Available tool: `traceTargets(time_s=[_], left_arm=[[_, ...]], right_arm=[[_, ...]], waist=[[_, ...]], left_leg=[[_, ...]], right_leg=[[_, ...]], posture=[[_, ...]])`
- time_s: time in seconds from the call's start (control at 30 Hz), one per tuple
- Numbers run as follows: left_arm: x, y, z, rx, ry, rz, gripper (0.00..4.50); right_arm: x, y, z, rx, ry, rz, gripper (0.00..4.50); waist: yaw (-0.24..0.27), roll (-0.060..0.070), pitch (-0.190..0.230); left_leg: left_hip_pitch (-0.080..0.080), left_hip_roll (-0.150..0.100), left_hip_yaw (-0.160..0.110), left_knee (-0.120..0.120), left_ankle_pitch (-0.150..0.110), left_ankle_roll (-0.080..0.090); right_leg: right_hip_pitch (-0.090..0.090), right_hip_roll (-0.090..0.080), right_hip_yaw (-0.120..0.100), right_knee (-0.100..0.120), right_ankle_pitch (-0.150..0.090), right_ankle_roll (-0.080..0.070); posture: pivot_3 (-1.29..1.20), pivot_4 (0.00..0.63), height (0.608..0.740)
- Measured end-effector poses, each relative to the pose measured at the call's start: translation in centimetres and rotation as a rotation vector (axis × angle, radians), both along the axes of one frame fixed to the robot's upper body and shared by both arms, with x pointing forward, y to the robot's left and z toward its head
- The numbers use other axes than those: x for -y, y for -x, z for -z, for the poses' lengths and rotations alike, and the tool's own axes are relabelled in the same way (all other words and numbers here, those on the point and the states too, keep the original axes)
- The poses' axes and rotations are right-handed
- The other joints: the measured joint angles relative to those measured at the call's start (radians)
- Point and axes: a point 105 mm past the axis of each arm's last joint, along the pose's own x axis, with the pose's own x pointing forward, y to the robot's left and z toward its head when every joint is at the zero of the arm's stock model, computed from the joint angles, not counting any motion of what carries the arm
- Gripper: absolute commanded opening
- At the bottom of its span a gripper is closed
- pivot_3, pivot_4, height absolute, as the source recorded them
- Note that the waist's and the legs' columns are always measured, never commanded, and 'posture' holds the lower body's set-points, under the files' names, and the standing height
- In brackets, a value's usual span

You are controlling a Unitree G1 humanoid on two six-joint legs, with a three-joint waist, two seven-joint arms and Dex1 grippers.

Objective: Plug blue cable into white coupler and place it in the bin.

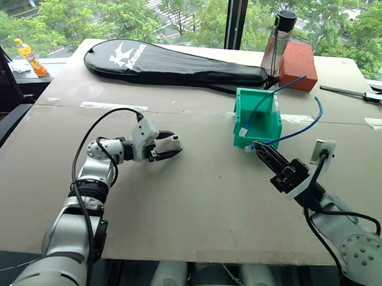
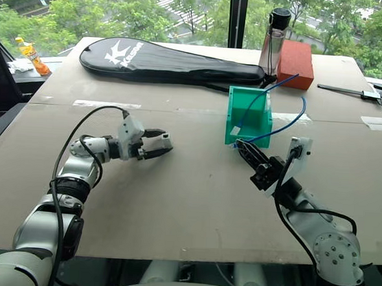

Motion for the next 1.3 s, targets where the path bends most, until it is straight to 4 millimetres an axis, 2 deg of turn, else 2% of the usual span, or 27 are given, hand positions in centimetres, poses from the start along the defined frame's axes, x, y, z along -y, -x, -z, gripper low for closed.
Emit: traceTargets(time_s=[0.07, 0.1, 0.13, 0.33, 0.5, 0.57, 0.6, 0.63, 0.73, 0.87, 0.97, 1.1, 1.3], left_arm=[[0.3, -0.1, -0.1, 0.01, 0.002, 0.011, 1.32], [0.5, 0.0, -0.2, 0.019, 0.003, 0.02, 0.67], [0.5, 0.0, -0.2, 0.02, 0.005, 0.022, 0.34], [1.6, 0.4, -0.8, 0.03, 0.028, 0.082, 0.34], [5.4, 2.4, -2.7, 0.007, 0.11, 0.241, 0.34], [7.7, 3.8, -2.3, -0.043, 0.117, 0.33, 0.34], [7.9, 3.8, -2.3, -0.048, 0.117, 0.336, 0.34], [9.2, 4.3, -1.9, -0.071, 0.125, 0.374, 0.34], [10.8, 4.5, -1.5, -0.079, 0.121, 0.406, 0.34], [12.6, 4.4, -1.4, -0.048, 0.086, 0.451, 0.34], [13.2, 4.6, -0.4, -0.052, 0.056, 0.472, 0.34], [13.2, 4.6, 1.5, -0.083, -0.002, 0.48, 0.34], [13.1, 4.3, 1.4, -0.038, -0.051, 0.509, 0.34]], right_arm=[[0.0, 0.0, -0.1, 0.002, 0.003, 0.0, 0.0], [0.0, 0.1, -0.1, 0.006, 0.009, -0.001, 0.0], [0.0, 0.1, -0.2, 0.008, 0.011, -0.002, 0.0], [0.5, 0.0, -0.2, 0.039, 0.102, 0.002, 0.0], [0.5, -0.6, -2.5, 0.24, 0.368, -0.075, 0.0], [-0.1, -0.8, -3.1, 0.316, 0.461, -0.138, 0.0], [-0.2, -0.8, -3.1, 0.32, 0.465, -0.143, 0.0], [-0.6, -0.8, -3.1, 0.35, 0.512, -0.188, 0.0], [-1.1, -0.9, -2.3, 0.392, 0.641, -0.287, 0.0], [-1.5, -1.7, -2.1, 0.434, 0.705, -0.377, 0.0], [-1.5, -2.3, -1.7, 0.462, 0.765, -0.429, 0.0], [-1.5, -3.4, -0.4, 0.453, 0.823, -0.493, 0.0], [-2.9, -4.2, 1.0, 0.496, 0.915, -0.615, 0.0]], waist=[[0.001, 0.0, 0.0], [0.0, 0.0, 0.0], [0.0, 0.0, 0.0], [0.0, 0.0, 0.0], [-0.001, -0.001, 0.0], [-0.001, -0.001, 0.0], [-0.001, -0.001, 0.0], [0.0, -0.001, 0.0], [0.002, -0.001, 0.0], [0.002, -0.001, 0.0], [0.002, -0.001, 0.0], [0.002, -0.001, 0.0], [0.0, -0.001, 0.0]], left_leg=[[0.0, 0.0, 0.0, 0.0, 0.0, 0.0], [0.0, 0.0, 0.0, 0.0, 0.0, 0.0], [0.0, 0.0, 0.0, 0.0, 0.0, 0.0], [0.0, 0.0, 0.0, 0.0, 0.0, 0.0], [0.0, 0.0, 0.0, 0.0, 0.0, 0.0], [0.0, 0.0, 0.0, 0.0, 0.0, 0.0], [0.0, 0.0, 0.0, 0.0, 0.0, 0.0], [0.0, 0.0, 0.0, 0.0, 0.0, 0.0], [0.0, -0.001, 0.0, 0.0, 0.0, 0.0], [0.0, -0.001, 0.0, 0.001, 0.0, 0.0], [0.0, -0.001, 0.0, 0.001, 0.0, 0.0], [-0.001, -0.001, 0.0, 0.0, 0.0, 0.0], [-0.001, -0.001, 0.001, 0.001, 0.0, 0.0]], right_leg=[[0.0, 0.0, 0.0, 0.0, 0.0, 0.0], [0.0, 0.0, 0.0, 0.0, 0.0, 0.0], [0.0, 0.0, 0.0, 0.0, 0.0, 0.0], [0.0, 0.0, 0.0, 0.0, 0.0, 0.0], [0.0, 0.0, 0.001, 0.0, 0.0, 0.0], [0.0, 0.001, 0.0, 0.0, 0.0, 0.0], [0.0, 0.001, 0.0, 0.0, 0.0, 0.0], [0.0, 0.001, 0.0, 0.0, 0.0, 0.0], [0.0, 0.001, 0.0, 0.0, 0.0, 0.0], [0.0, 0.001, 0.001, 0.0, 0.0, 0.0], [0.0, 0.001, 0.001, 0.0, 0.0, 0.0], [-0.001, 0.001, 0.001, 0.0, 0.0, 0.0], [-0.001, 0.001, 0.001, 0.0, 0.0, 0.0]], posture=[[0.0, 0.15, 0.74], [0.0, 0.15, 0.74], [0.0, 0.15, 0.74], [0.0, 0.15, 0.74], [0.0, 0.15, 0.74], [0.0, 0.15, 0.74], [0.0, 0.15, 0.74], [0.0, 0.15, 0.74], [0.0, 0.15, 0.74], [0.0, 0.15, 0.74], [0.0, 0.15, 0.74], [0.0, 0.15, 0.74], [0.0, 0.15, 0.74]])
